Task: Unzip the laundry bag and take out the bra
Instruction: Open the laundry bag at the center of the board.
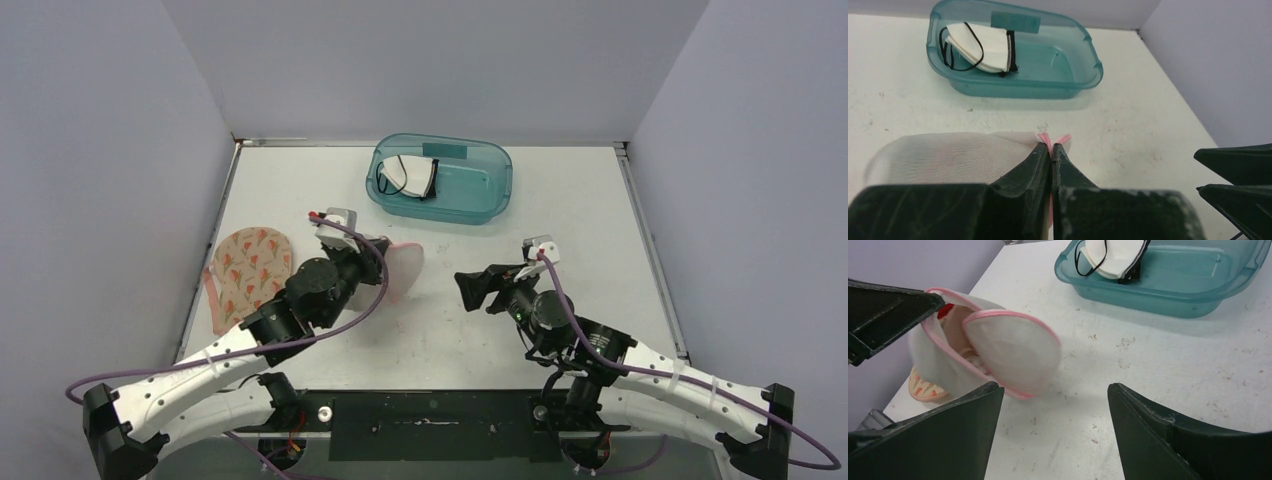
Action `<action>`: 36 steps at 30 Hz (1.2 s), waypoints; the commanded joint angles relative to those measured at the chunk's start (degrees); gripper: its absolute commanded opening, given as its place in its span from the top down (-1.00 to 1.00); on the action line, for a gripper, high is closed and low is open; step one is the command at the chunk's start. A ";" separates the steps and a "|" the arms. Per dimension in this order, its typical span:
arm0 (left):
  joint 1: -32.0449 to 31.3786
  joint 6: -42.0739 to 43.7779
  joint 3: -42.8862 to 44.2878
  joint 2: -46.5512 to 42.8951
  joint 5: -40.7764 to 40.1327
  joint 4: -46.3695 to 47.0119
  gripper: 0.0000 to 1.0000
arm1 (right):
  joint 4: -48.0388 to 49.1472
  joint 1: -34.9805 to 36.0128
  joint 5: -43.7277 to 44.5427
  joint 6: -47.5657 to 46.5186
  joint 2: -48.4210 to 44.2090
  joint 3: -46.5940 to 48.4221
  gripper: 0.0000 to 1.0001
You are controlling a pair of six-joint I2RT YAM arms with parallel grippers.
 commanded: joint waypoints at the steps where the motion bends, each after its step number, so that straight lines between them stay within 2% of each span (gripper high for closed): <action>1: -1.55 1.51 1.05 3.29 2.13 3.77 1.00 | 1.38 -0.60 -0.62 4.67 0.46 -1.86 -0.58; 8: -1.73 1.47 -0.66 5.64 3.86 9.50 1.00 | 6.96 -4.84 -10.69 13.32 3.49 -3.67 -0.64; 12: -1.74 -1.11 -6.30 5.69 4.91 15.11 1.00 | 11.24 -8.76 -14.38 18.31 6.65 -4.88 -0.64; 19: -1.86 -4.63 -15.80 7.64 6.65 25.38 1.00 | 15.56 -9.06 -16.75 18.63 14.51 -3.23 -0.65; 24: -1.80 -5.57 -19.12 7.73 6.12 26.85 1.00 | 16.85 -9.15 -18.00 19.92 19.29 -2.57 -0.65; 36: -1.94 -6.38 -22.32 4.51 5.59 26.20 1.00 | 15.36 -7.19 -18.13 18.89 30.85 5.70 -0.66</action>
